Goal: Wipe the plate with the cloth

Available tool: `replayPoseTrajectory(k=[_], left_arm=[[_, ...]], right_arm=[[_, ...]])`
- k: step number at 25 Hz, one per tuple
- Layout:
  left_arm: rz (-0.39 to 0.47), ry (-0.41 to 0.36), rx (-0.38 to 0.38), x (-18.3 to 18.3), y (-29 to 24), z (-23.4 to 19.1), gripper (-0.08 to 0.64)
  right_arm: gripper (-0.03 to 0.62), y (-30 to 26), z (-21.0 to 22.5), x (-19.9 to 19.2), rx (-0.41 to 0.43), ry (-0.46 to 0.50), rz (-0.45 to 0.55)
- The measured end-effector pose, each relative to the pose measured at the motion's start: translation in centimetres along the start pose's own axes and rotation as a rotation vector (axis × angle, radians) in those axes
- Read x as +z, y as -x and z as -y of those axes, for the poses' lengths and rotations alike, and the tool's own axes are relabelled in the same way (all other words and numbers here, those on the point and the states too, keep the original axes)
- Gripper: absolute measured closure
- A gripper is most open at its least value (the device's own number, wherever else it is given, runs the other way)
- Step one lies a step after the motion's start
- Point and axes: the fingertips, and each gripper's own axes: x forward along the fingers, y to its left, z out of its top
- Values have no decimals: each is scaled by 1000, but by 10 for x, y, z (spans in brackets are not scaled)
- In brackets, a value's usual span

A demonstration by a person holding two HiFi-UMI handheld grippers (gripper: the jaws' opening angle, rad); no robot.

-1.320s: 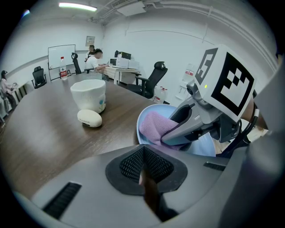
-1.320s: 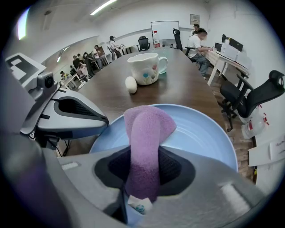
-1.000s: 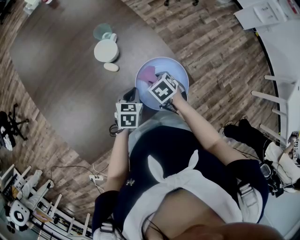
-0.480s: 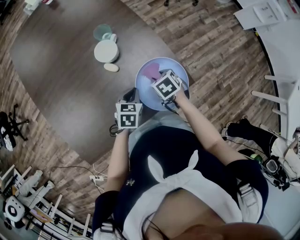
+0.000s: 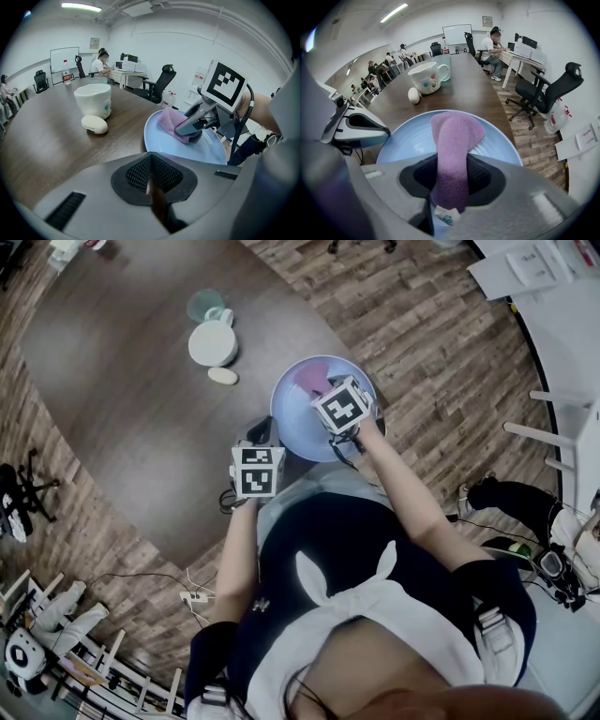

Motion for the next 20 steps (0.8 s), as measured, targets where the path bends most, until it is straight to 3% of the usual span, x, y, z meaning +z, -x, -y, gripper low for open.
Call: replayPoseTrajectory(k=[20], left_arm=[[-12,-6,18,-3,-1,-1,555]], right_arm=[[448,11,33,-26,-78,-66,-37]])
